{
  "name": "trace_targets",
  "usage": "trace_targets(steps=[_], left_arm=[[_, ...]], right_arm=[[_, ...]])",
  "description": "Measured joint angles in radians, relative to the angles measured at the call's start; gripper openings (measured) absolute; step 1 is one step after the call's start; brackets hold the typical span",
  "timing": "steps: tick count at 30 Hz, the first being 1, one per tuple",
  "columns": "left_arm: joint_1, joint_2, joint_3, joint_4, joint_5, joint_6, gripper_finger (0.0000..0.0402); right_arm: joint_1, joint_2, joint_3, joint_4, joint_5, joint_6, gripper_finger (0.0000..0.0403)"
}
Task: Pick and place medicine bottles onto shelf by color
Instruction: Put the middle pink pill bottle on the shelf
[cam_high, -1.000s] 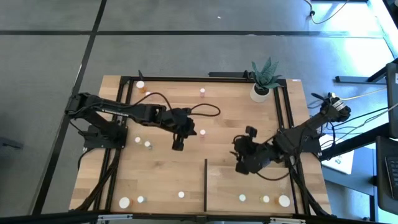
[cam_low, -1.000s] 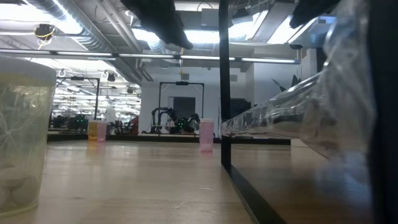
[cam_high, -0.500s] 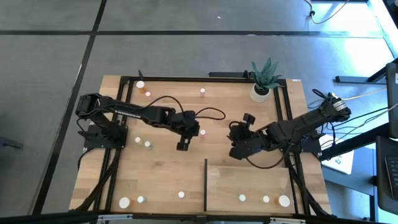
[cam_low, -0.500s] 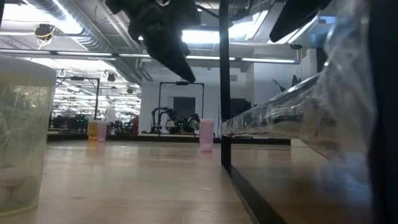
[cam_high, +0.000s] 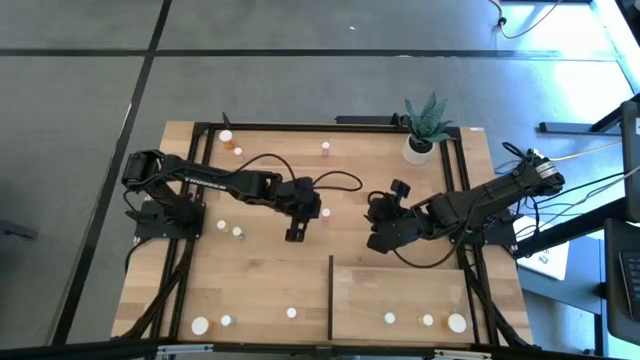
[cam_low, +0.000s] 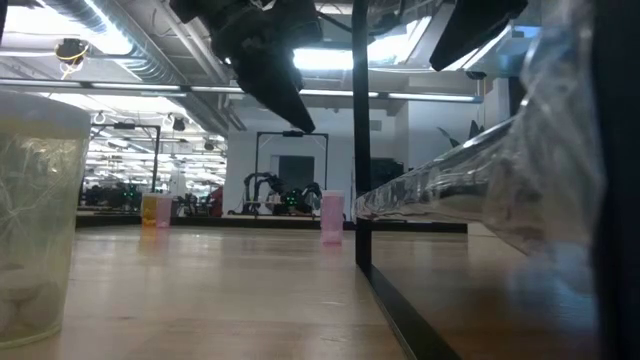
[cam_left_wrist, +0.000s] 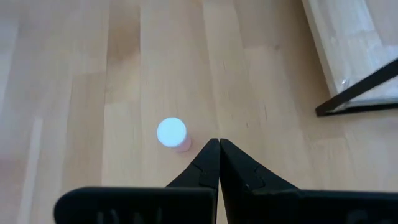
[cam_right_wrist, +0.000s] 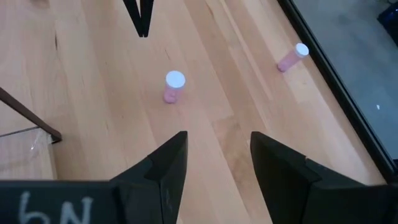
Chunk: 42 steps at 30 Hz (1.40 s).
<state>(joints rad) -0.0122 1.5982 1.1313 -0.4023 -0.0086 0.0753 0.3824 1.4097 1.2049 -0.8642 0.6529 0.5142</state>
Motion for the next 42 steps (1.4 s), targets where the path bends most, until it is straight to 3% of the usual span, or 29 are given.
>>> trace_targets(steps=[7,18,22,35,42], left_arm=[[0.001,0.0,0.0,0.001,-0.011,-0.041,0.0],[0.002,0.0,0.0,0.002,-0.219,-0.138,0.0],[0.001,0.0,0.0,0.012,-0.241,-0.149,0.001],[-0.003,0.0,0.0,0.001,-0.244,-0.143,0.0191],[0.002,0.056,0.001,0.068,-0.199,-0.046,0.0247]], right_arm=[[0.0,0.0,0.0,0.0,-0.001,0.0,0.0178],[0.0,0.0,0.0,0.0,-0.001,0.0,0.0178],[0.0,0.0,0.0,0.0,-0.001,0.0,0.0178],[0.0,0.0,0.0,0.0,-0.001,0.001,0.0178],[0.0,0.001,-0.001,0.003,-0.001,0.0,0.0178]])
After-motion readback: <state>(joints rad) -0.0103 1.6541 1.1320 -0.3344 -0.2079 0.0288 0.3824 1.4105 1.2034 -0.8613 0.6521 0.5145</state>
